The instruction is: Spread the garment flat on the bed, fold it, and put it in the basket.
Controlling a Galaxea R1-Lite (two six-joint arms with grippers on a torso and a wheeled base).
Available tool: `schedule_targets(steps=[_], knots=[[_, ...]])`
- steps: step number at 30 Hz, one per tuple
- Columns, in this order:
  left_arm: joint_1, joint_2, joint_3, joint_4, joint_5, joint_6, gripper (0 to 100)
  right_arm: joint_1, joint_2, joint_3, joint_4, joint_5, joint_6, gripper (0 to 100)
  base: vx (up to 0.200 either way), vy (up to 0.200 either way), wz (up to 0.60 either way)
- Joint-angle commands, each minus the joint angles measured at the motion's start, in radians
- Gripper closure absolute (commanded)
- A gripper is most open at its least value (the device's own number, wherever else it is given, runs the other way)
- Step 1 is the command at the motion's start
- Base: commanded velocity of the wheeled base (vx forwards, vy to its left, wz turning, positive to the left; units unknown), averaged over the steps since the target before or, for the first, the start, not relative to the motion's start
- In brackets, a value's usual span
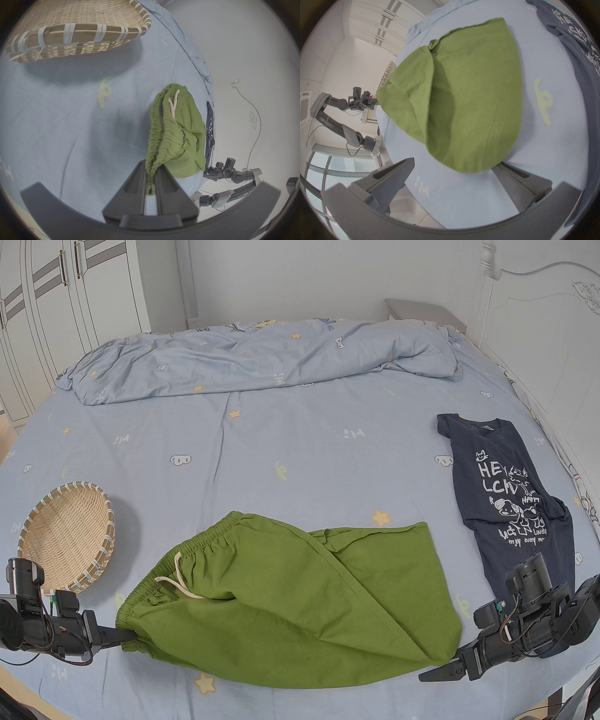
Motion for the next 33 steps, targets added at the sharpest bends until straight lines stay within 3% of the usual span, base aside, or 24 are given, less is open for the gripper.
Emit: schedule_targets(steps=[1, 18, 19, 33], knots=[[0.001, 0.004, -0.002, 0.0, 0.0, -0.001, 100, 0.006, 0.073, 0.025, -0.084, -0.003, 0.007, 0, 0.0, 0.0, 0.0], [-0.002, 0.017, -0.003, -0.002, 0.002, -0.001, 100, 0.003, 0.082, 0.035, -0.223, -0.003, 0.018, 0, 0.0, 0.0, 0.0], [-0.002, 0.017, -0.003, -0.002, 0.002, -0.001, 100, 0.003, 0.082, 0.035, -0.223, -0.003, 0.018, 100, 0.0, 0.0, 0.0], [0.002, 0.007, -0.002, 0.001, 0.0, 0.001, 100, 0.003, 0.078, 0.052, -0.225, -0.026, 0.013, 100, 0.0, 0.0, 0.0]])
